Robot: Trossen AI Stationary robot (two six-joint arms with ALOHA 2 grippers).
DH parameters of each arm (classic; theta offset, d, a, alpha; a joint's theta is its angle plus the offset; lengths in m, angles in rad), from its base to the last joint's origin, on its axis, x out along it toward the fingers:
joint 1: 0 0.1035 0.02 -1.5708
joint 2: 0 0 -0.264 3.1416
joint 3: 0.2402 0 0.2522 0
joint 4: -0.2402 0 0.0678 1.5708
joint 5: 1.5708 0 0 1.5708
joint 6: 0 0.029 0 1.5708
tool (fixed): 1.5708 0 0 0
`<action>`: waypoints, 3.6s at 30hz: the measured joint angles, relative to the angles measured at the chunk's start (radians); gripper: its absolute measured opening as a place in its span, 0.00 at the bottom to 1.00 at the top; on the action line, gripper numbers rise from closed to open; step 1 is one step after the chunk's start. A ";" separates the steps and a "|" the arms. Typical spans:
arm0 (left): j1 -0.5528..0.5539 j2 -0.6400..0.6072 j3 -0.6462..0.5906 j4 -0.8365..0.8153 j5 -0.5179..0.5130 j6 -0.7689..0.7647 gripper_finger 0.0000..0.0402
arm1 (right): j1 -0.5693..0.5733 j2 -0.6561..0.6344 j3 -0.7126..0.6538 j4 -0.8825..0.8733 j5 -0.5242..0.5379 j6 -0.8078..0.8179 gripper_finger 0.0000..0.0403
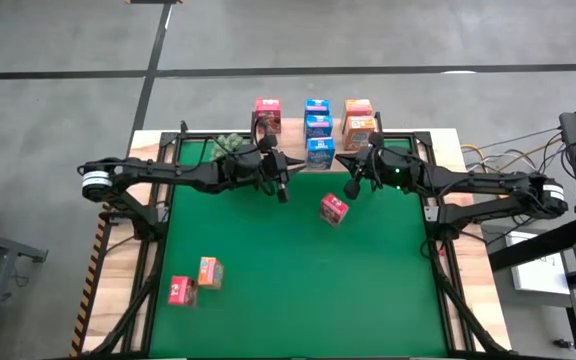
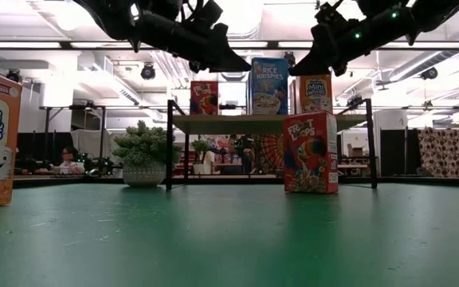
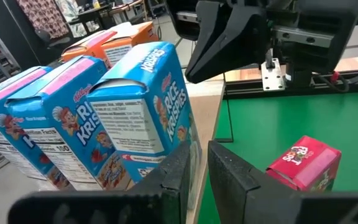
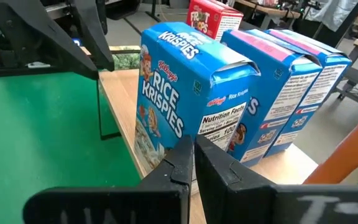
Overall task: Stack cereal on shelf
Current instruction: Put the blue cereal box on the shelf aligned with the other blue cereal box, then put the top red cereal box on the shelf aligned with the other red cereal box
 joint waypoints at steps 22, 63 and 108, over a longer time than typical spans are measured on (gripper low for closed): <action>-0.179 -0.157 0.000 -0.170 -0.002 0.000 0.10 | 0.249 -0.027 0.201 -0.536 -0.012 0.307 0.02; -0.227 -0.290 0.000 -0.422 -0.001 -0.120 0.10 | 0.328 0.386 0.507 -1.105 0.017 0.756 0.70; -0.227 -0.330 -0.001 -0.438 -0.001 -0.105 0.10 | 0.328 0.446 0.506 -1.074 0.076 0.749 0.39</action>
